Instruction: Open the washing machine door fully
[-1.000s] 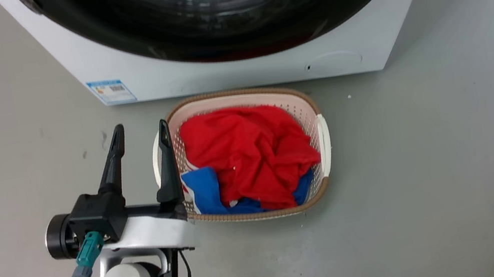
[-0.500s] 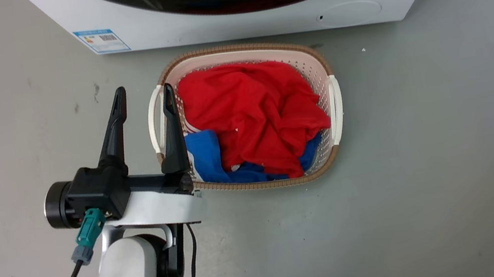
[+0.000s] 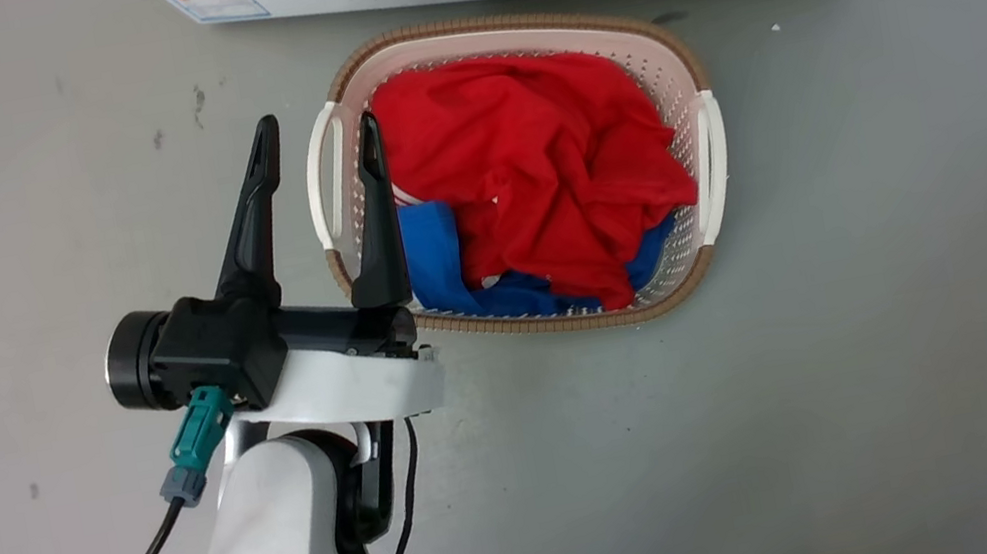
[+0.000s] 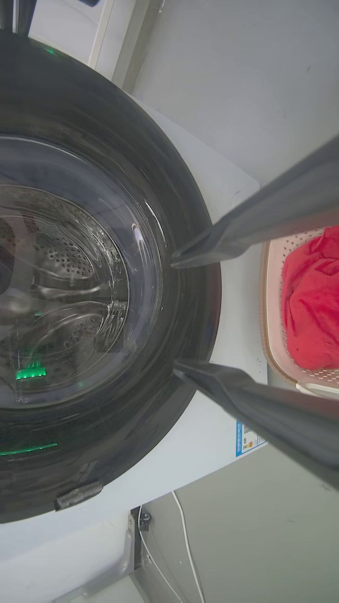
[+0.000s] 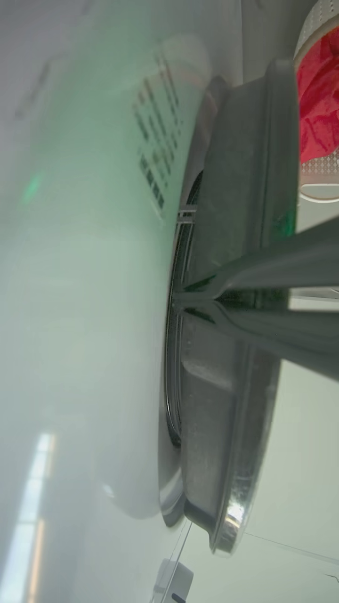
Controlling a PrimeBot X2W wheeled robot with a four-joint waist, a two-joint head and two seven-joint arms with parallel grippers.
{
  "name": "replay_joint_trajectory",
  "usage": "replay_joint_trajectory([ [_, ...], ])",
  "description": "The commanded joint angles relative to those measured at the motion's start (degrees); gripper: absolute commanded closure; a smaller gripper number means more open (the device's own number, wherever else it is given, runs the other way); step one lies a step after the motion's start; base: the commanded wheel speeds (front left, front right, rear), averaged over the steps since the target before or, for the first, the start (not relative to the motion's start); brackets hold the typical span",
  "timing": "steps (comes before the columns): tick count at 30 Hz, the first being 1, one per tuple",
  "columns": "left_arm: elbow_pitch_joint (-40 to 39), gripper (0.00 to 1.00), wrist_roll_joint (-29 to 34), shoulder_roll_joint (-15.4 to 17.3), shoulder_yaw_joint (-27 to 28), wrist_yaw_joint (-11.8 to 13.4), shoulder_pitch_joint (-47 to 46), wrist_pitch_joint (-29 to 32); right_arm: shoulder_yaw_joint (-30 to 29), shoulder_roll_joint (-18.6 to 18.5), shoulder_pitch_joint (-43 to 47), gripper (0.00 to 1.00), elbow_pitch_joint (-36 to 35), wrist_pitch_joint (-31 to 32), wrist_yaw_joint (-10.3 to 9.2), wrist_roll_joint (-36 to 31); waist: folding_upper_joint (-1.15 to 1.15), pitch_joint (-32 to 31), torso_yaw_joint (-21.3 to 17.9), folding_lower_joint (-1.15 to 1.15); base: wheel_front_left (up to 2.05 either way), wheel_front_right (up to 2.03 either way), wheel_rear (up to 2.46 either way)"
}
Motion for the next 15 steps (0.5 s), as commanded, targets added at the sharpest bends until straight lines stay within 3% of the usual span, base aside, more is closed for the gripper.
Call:
replay_joint_trajectory([
  [1,-0.4,0.00,-0.1,0.0,-0.2,0.2,-1.0,-0.2,-0.3,0.4,-1.4,1.00,-0.2,0.4,0.00,-0.4,0.00,0.7,0.6,-0.01,0.00,0.00,0.00],
  [15,-0.8,0.00,-0.3,0.0,-1.3,0.9,-1.4,-0.2,-4.2,3.3,-2.4,1.00,-2.2,7.9,0.01,-5.2,0.00,0.8,1.1,-0.01,0.00,0.00,0.00],
])
